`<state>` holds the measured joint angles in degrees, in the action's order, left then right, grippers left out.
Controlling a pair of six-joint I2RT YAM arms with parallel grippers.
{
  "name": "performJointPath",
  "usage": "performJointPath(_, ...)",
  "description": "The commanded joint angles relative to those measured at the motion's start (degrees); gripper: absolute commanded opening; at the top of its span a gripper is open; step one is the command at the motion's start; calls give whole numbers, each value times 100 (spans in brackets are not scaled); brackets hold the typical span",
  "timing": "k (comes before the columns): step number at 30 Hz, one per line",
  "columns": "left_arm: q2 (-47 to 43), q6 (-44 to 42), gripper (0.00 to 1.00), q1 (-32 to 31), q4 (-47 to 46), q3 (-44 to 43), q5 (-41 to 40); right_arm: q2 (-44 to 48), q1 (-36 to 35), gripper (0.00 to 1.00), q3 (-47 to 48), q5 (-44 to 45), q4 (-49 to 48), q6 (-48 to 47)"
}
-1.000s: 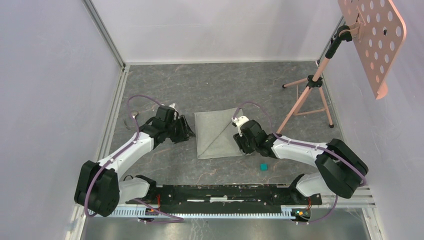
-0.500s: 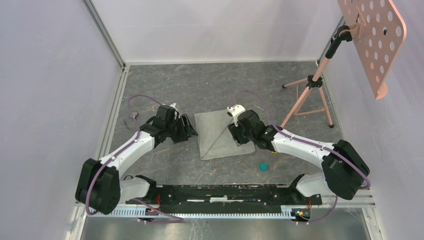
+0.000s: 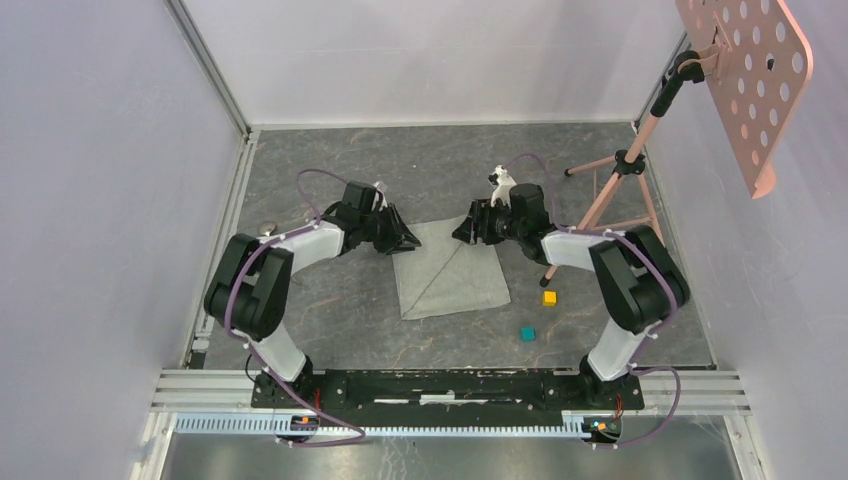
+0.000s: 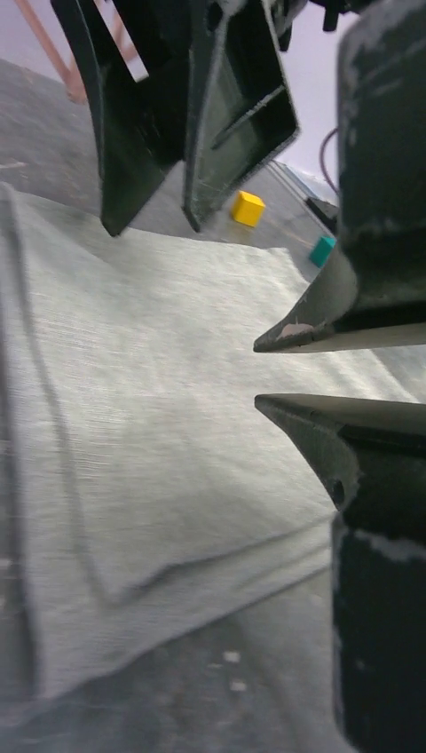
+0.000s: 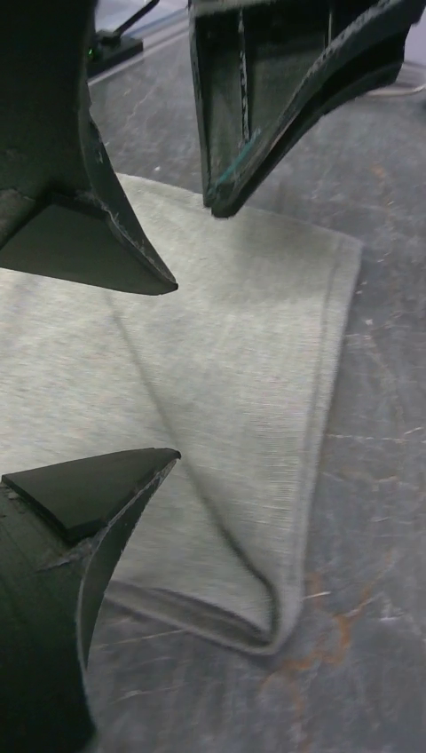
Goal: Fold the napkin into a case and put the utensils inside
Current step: Smooth out the upper triangle-folded napkin at the center of the board.
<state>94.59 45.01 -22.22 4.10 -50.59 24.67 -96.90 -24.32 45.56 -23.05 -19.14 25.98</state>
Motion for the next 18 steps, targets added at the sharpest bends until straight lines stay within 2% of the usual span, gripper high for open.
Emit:
performJointPath(1, 636, 292, 27, 156, -539, -570, 51, -643, 170, 71, 601, -1109, -1465, 684)
performJointPath(8, 1088, 360, 17, 519, -638, -502, -154, -1417, 406, 72, 712, -1409, -2341, 1185)
performJointPath(18, 1457, 316, 8, 642, -474, -326, -423, -2550, 926, 71, 1007, -1514, -2889, 1510)
